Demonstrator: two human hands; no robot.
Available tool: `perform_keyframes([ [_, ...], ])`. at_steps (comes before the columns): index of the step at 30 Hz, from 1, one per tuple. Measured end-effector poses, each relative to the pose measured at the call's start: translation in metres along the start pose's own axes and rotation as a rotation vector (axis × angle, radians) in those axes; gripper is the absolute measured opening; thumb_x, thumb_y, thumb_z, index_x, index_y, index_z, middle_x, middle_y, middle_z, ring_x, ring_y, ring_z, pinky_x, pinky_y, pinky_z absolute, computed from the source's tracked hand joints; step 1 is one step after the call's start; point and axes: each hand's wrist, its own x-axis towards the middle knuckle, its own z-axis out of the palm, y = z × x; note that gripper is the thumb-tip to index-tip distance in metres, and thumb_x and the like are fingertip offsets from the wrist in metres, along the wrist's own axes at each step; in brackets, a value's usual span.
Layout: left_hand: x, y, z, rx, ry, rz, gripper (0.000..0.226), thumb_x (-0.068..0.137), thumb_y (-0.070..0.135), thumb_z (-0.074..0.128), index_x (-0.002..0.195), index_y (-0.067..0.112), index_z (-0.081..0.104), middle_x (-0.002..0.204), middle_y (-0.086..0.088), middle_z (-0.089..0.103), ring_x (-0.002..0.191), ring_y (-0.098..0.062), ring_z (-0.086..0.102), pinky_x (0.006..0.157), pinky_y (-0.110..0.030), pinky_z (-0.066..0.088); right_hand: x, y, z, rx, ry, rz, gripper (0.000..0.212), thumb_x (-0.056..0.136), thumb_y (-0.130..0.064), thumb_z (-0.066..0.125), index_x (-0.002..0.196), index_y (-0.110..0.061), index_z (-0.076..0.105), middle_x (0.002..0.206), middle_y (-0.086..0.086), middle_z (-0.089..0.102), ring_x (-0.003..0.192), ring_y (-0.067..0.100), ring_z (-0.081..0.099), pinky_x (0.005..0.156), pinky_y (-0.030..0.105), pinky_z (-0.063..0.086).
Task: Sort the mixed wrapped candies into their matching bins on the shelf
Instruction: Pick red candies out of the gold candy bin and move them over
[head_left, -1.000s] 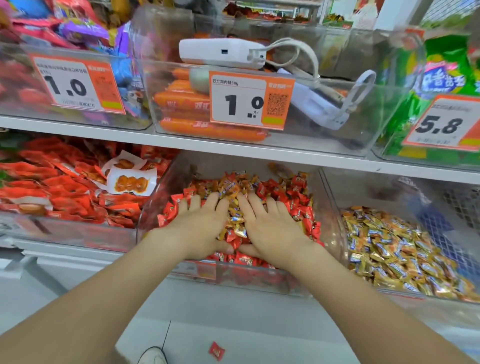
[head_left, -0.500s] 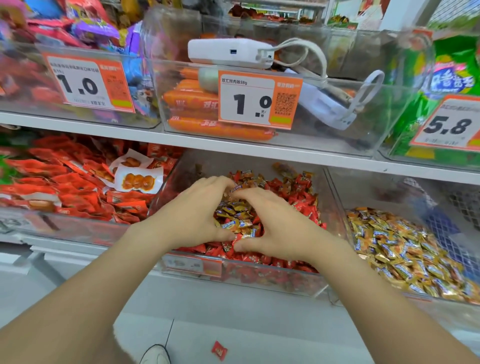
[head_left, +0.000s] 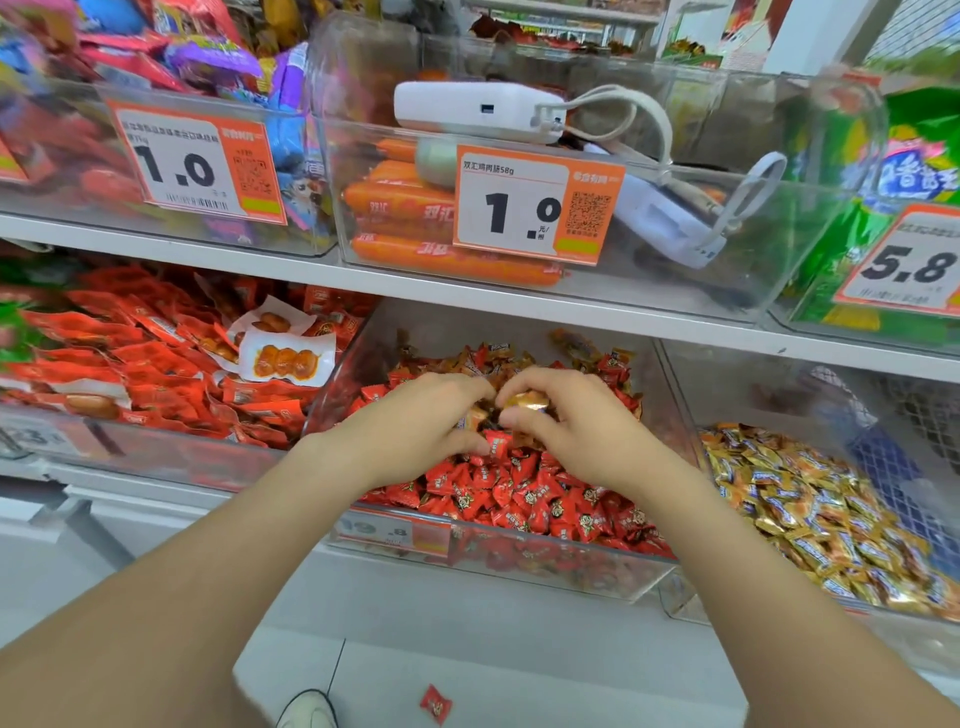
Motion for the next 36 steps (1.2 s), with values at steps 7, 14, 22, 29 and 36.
perform_keyframes([
  [7,-0.004,-0.002,-0.004,-0.076,0.056,-0.086,0.025,0.109,0.011,0.049,0.124,0.026,0.062,0.108,0.006,0.047,0.093,-0.007,0.051,0.085,-0.03,0.045,-0.004,0.006,-0.007,0.195,0.247,0.175,0.013,0.105,-0.025,0.062,0.11,-0.028,0.074,0.092,-0.01,0.076,0.078,0.006,0.074,0.081,0.035,0.061],
  [14,-0.004,0.001,-0.008,-0.154,0.131,-0.168,0.029,0.103,0.013,0.044,0.088,0.017,0.068,0.097,0.005,0.056,0.087,-0.004,0.053,0.073,-0.025,0.04,-0.006,-0.008,-0.004,0.275,0.155,0.269,0.031,0.108,-0.01,0.049,0.105,-0.027,0.075,0.068,0.009,0.066,0.057,0.016,0.054,0.055,0.032,0.047],
  [22,-0.008,-0.014,-0.015,-0.147,0.118,-0.139,0.04,0.097,0.061,0.061,0.078,0.026,0.063,0.062,0.0,0.066,0.056,-0.014,0.061,0.058,-0.028,0.049,-0.008,-0.018,-0.004,-0.236,0.068,0.241,0.024,0.087,-0.058,0.069,0.09,-0.035,0.074,0.082,-0.013,0.072,0.078,0.016,0.07,0.086,0.044,0.06],
  [29,-0.023,-0.004,-0.019,0.057,-0.103,-0.192,0.061,0.055,0.085,0.08,0.09,0.036,0.071,0.084,0.014,0.064,0.086,-0.004,0.062,0.074,-0.035,0.057,-0.01,-0.017,-0.007,-0.217,-0.081,0.196,0.026,0.091,-0.056,0.068,0.094,-0.03,0.064,0.076,-0.009,0.066,0.075,0.015,0.068,0.076,0.042,0.059],
  [36,-0.021,0.008,-0.017,-0.052,-0.061,-0.156,0.022,0.083,0.039,0.07,0.076,0.025,0.056,0.065,-0.001,0.059,0.058,-0.016,0.049,0.059,-0.045,0.05,-0.007,-0.019,-0.009,-0.107,0.163,0.248,0.044,0.097,-0.029,0.046,0.057,-0.013,0.037,0.049,0.003,0.031,0.047,0.019,0.028,0.051,0.039,0.036],
])
